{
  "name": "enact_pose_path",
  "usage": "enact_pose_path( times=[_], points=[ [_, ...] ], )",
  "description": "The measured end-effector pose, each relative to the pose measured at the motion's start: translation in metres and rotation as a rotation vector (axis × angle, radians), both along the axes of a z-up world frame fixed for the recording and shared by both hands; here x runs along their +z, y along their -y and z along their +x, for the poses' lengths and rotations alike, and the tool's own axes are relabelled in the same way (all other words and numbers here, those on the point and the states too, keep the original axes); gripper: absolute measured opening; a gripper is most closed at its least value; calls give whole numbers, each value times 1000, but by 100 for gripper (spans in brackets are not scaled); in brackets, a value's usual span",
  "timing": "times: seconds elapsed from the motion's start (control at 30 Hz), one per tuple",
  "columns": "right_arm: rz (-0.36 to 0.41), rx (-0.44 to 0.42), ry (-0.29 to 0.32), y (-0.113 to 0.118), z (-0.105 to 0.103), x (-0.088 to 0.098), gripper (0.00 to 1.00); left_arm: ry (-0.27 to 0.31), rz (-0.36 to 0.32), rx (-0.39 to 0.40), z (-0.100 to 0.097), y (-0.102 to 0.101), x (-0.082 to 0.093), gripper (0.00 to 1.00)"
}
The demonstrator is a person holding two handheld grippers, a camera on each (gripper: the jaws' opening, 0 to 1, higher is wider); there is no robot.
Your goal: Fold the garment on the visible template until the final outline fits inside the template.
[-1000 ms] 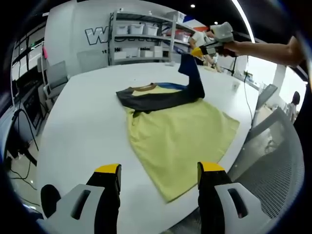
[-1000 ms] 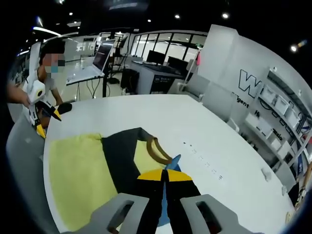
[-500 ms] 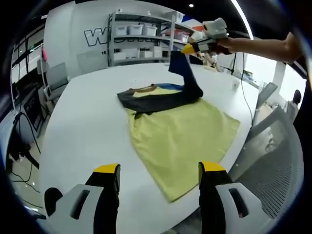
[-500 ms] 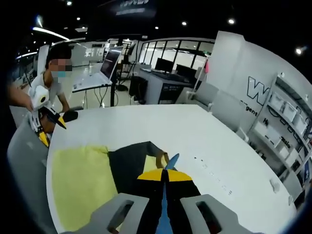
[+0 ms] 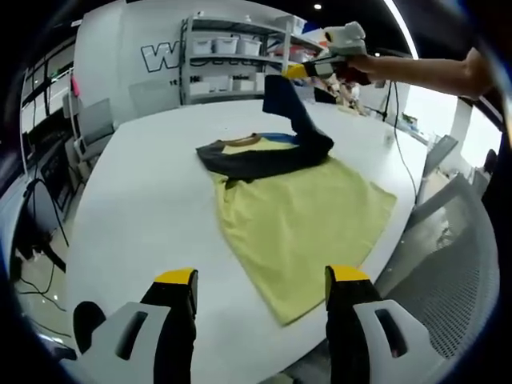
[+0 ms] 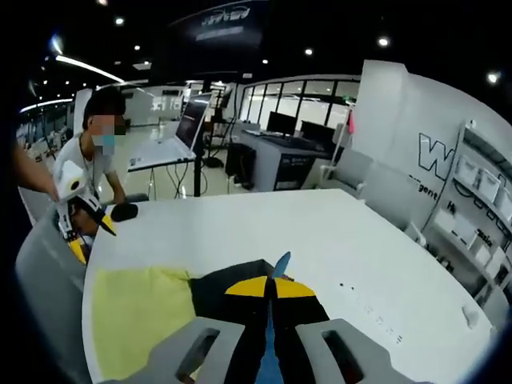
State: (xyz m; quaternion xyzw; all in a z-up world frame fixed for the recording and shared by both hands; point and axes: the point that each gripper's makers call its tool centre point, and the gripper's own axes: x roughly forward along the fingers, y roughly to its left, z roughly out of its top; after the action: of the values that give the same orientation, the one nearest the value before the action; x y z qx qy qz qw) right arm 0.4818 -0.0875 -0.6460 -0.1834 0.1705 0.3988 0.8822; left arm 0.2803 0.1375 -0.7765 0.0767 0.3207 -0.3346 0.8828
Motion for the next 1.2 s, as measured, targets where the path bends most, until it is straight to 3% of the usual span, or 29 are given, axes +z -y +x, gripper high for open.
enact_pose_path(
  times=[0.57,0.83,1.2],
  points=[
    [80,22,-18,-46,17,-8,0,-2,23,8,2,-9,-1,69],
    [76,46,-81,-68,17,-34,0,-6,39,9,0,-14,-3,70],
    [66,129,-146,-89,3,-51,0,-8,51,5,3,-15,-3,70]
  ],
)
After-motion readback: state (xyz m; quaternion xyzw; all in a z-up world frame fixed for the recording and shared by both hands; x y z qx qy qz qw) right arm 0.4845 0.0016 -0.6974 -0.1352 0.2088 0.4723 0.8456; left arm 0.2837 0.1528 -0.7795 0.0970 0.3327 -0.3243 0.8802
